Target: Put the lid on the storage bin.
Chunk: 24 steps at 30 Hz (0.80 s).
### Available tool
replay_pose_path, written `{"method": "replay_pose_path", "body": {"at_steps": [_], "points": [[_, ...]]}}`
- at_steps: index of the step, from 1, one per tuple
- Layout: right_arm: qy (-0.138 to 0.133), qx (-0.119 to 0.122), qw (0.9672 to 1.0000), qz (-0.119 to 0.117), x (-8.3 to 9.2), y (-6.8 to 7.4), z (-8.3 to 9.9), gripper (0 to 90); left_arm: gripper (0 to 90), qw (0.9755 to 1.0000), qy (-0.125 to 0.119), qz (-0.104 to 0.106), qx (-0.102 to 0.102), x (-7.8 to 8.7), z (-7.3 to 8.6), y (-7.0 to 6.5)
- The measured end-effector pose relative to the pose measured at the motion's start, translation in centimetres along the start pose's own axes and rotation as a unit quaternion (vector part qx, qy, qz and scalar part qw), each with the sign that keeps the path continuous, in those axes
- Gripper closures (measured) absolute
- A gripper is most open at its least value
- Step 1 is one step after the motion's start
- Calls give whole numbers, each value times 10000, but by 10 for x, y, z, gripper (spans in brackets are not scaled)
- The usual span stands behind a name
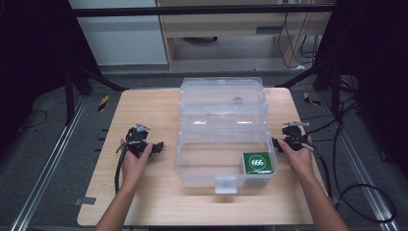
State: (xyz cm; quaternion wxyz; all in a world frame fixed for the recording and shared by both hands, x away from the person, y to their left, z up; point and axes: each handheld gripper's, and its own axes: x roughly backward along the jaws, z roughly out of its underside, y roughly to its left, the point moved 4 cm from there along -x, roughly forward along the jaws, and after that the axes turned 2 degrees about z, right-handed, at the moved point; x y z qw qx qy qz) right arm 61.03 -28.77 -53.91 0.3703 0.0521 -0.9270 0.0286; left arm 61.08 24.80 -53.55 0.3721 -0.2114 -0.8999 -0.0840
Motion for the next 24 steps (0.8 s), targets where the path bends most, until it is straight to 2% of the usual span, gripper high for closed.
{"method": "replay_pose_path", "body": {"at_steps": [2, 5, 7, 8, 9, 11, 12, 14, 15, 17, 18, 19, 20, 24], "points": [[9, 68, 10000, -64, 0, 0, 0, 3, 0, 10000, -2, -2, 4, 0, 0, 0], [48, 313, 9991, -290, 2, -2, 1, 6, 0, 10000, -4, -32, 40, 0, 0, 0], [95, 453, 9981, -411, 5, -3, 1, 64, 0, 10000, -3, -68, 66, -1, -1, -1], [95, 453, 9981, -411, 5, -3, 1, 64, 0, 10000, -3, -68, 66, -1, -1, -1], [73, 740, 9963, -440, 12, -4, 2, 84, 0, 10000, -4, -69, 65, -1, -1, -1], [31, 953, 9947, -397, 22, -4, 2, 106, 0, 9999, -15, -63, 86, -1, -1, -1], [16, 1098, 9933, -365, 28, -4, 1, 134, 0, 10000, 11, 10, 0, 1, 0, 0], [-28, 1315, 9907, -343, 44, -5, -1, 154, 8, 9999, 98, 63, -43, 4, 1, -1], [-79, 1398, 9896, -334, 54, -5, -3, 179, 48, 9999, 136, 53, -65, 8, 0, -1], [-162, 1491, 9883, -267, 75, -6, -6, 217, 70, 9997, 82, 152, -158, 19, -2, -7], [-233, 1576, 9870, -219, 85, -6, -6, 216, 69, 9994, 13, 182, -283, 27, -5, -11], [-251, 1703, 9849, -187, 94, -5, -5, 219, 70, 9994, 13, 182, -283, 27, -5, -11], [-251, 1703, 9849, -187, 94, -5, -5, 219, 70, 9987, -80, 201, -461, 38, -8, -17], [-286, 2148, 9760, -222, 129, 1, -10, 237, 72, 9948, -260, 495, -854, 71, -18, -40]]}}
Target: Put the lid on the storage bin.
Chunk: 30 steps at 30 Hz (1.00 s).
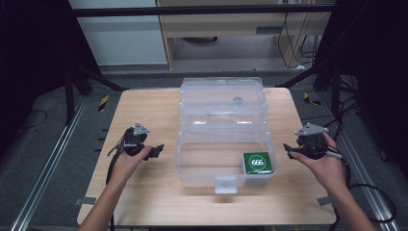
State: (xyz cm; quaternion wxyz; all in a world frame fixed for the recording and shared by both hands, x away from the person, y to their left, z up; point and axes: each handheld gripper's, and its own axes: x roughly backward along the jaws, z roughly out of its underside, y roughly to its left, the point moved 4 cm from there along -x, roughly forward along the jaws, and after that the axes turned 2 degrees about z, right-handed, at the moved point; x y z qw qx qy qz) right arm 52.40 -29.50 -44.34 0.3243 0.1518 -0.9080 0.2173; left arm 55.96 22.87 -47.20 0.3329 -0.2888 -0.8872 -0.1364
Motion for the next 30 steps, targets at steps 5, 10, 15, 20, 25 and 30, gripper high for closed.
{"method": "replay_pose_path", "body": {"at_steps": [5, 10, 15, 20, 25, 30], "points": [[-32, 641, 9979, 38, 35, 8, -31, 206, 71, 9965, -52, 282, -786, 44, -27, -42], [38, 1085, 9940, -137, 47, 14, -59, 204, 60, 9912, -33, 440, -1247, 66, -46, -64], [146, 1438, 9885, -447, 49, 14, -95, 231, 38, 9874, -54, 703, -1415, 74, -63, -83], [114, 1827, 9813, -598, 51, 18, -119, 300, 42, 9832, 129, 832, -1617, 73, -70, -92], [-20, 2155, 9732, -801, 51, 28, -136, 390, 54, 9767, 253, 1002, -1883, 70, -73, -105], [21, 2569, 9622, -900, 47, 36, -149, 451, 84, 9688, 409, 1175, -2144, 66, -77, -120]]}}
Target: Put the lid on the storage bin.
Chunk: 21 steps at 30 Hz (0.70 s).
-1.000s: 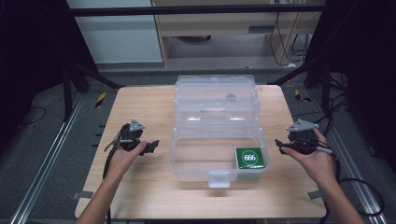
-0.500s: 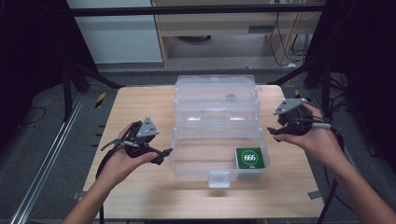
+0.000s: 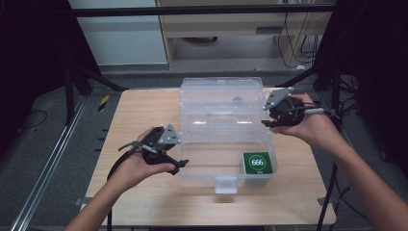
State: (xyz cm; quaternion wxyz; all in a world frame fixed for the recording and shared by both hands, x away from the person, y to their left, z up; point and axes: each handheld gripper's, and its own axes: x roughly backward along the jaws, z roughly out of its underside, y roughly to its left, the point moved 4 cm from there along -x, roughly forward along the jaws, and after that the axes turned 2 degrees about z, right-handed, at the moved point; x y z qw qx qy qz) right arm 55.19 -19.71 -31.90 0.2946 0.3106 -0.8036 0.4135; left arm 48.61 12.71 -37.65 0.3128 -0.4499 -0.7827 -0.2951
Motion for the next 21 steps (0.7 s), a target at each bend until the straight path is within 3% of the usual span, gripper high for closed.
{"method": "replay_pose_path", "body": {"at_steps": [4, 9, 14, 15, 20, 21], "points": [[114, 368, 9992, -124, -12, -4, -17, 520, 123, 9995, 114, 179, -237, -7, -8, -10], [286, 886, 9952, -303, -31, -8, -35, 595, 147, 9973, 337, 426, -491, -18, -13, -22], [432, 1070, 9922, -481, -43, -10, -41, 642, 165, 9949, 531, 554, -656, -23, -14, -25], [536, 1158, 9903, -548, -47, -11, -42, 652, 167, 9939, 616, 594, -701, -26, -14, -26], [608, 1154, 9897, -595, -52, -14, -42, 661, 176, 9921, 726, 668, -779, -31, -13, -28], [617, 1207, 9885, -667, -54, -15, -42, 670, 179, 9904, 808, 712, -862, -33, -13, -29]]}}
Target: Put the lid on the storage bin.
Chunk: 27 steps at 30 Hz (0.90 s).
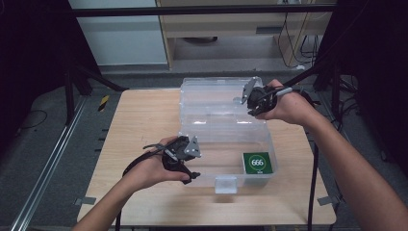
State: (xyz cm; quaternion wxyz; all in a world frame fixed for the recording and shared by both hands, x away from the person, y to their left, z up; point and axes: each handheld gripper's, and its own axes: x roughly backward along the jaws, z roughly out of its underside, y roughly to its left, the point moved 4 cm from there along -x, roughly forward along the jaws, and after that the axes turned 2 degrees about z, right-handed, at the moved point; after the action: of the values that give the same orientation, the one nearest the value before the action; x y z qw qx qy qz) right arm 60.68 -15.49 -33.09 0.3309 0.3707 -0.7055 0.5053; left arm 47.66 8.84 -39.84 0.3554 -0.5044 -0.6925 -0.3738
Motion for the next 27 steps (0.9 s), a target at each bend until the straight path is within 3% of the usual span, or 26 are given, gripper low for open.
{"method": "replay_pose_path", "body": {"at_steps": [9, 14, 18, 27], "points": [[109, 214, 9997, -109, -7, 3, -4, 716, 199, 9992, 299, 170, -213, -9, 3, -4], [187, 373, 9991, -74, -11, 5, -7, 774, 215, 9968, 595, 208, -483, -13, 6, -9], [183, 402, 9990, -79, -12, 4, -7, 782, 243, 9962, 680, 205, -506, -15, 8, -12], [193, 406, 9990, -60, -13, 4, -7, 781, 433, 9939, 865, 355, -588, -29, 10, -15]]}}
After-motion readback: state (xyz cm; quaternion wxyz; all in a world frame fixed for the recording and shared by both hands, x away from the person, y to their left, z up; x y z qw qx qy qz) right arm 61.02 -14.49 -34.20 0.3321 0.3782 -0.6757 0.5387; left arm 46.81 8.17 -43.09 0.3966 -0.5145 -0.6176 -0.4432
